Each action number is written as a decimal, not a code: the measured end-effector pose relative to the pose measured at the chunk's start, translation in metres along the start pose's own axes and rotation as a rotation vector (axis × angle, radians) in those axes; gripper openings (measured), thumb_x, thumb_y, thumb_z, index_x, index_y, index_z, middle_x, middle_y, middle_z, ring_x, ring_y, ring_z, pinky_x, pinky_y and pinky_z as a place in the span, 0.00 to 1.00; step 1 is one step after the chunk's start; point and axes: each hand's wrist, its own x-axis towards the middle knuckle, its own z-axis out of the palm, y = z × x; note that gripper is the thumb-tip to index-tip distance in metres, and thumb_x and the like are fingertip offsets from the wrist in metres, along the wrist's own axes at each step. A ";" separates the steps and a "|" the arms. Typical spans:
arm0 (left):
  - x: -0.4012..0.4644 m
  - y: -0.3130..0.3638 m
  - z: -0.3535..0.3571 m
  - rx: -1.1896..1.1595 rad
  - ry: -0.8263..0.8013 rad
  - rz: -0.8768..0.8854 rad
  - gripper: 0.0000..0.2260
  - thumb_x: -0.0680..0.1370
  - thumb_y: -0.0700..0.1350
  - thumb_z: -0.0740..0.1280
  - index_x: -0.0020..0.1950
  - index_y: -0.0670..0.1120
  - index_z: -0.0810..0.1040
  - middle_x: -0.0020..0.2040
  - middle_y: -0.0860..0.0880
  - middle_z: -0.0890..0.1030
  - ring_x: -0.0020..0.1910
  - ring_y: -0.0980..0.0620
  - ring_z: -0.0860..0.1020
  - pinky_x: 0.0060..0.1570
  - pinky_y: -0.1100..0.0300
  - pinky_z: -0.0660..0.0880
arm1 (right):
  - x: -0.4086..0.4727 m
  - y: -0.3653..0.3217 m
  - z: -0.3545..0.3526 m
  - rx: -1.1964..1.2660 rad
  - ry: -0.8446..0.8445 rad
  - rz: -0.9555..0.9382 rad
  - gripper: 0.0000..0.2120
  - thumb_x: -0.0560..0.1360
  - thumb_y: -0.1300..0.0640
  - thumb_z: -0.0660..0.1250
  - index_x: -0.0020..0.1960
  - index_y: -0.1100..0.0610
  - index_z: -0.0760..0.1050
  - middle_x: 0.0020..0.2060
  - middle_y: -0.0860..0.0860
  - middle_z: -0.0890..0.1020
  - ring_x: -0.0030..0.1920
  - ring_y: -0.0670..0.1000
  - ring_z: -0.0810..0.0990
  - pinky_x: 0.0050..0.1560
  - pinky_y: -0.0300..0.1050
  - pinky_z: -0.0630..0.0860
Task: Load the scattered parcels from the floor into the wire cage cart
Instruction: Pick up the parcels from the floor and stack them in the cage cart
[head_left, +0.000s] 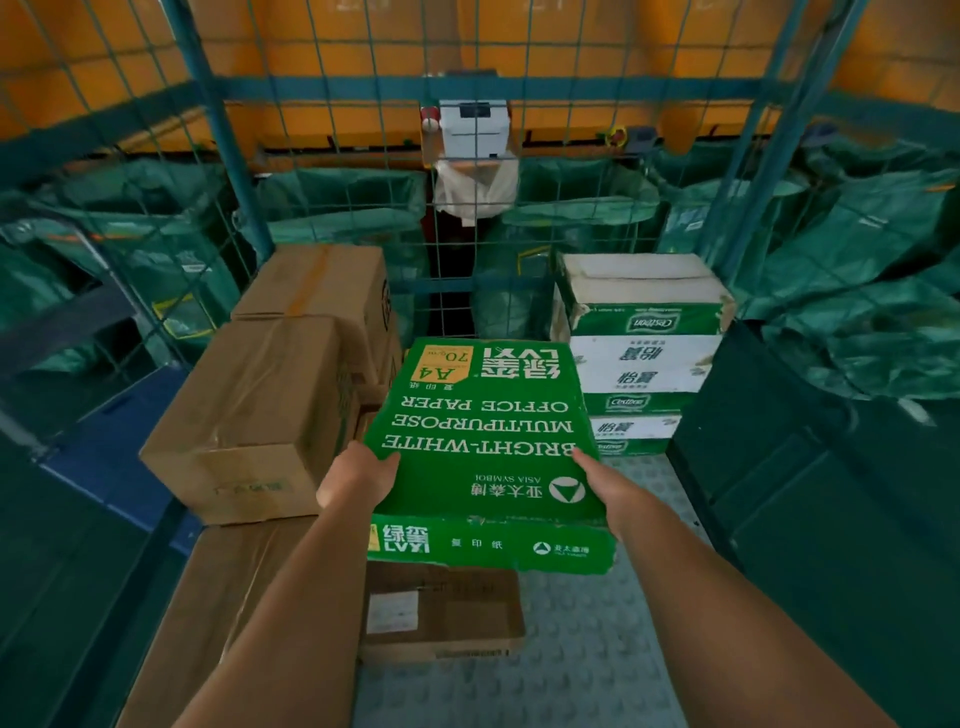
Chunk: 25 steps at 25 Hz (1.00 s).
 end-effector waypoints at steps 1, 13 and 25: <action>0.009 0.003 -0.006 -0.012 0.009 -0.002 0.22 0.79 0.57 0.62 0.64 0.43 0.69 0.51 0.45 0.78 0.48 0.45 0.77 0.49 0.52 0.75 | 0.007 -0.007 0.007 0.024 -0.002 -0.004 0.37 0.76 0.37 0.62 0.76 0.57 0.59 0.76 0.57 0.60 0.74 0.59 0.61 0.74 0.56 0.57; 0.030 0.050 0.014 -0.948 -0.102 -0.444 0.53 0.66 0.58 0.77 0.78 0.50 0.44 0.73 0.41 0.63 0.65 0.37 0.71 0.61 0.39 0.72 | 0.039 -0.043 0.102 0.255 0.138 0.026 0.32 0.79 0.38 0.56 0.68 0.65 0.68 0.62 0.58 0.74 0.61 0.58 0.75 0.61 0.53 0.73; 0.062 0.032 -0.006 -0.946 -0.328 -0.275 0.27 0.73 0.48 0.73 0.68 0.43 0.68 0.53 0.41 0.79 0.45 0.43 0.79 0.41 0.53 0.75 | 0.111 -0.042 0.077 0.350 0.148 0.067 0.41 0.64 0.27 0.65 0.64 0.56 0.73 0.59 0.59 0.78 0.54 0.60 0.80 0.59 0.64 0.75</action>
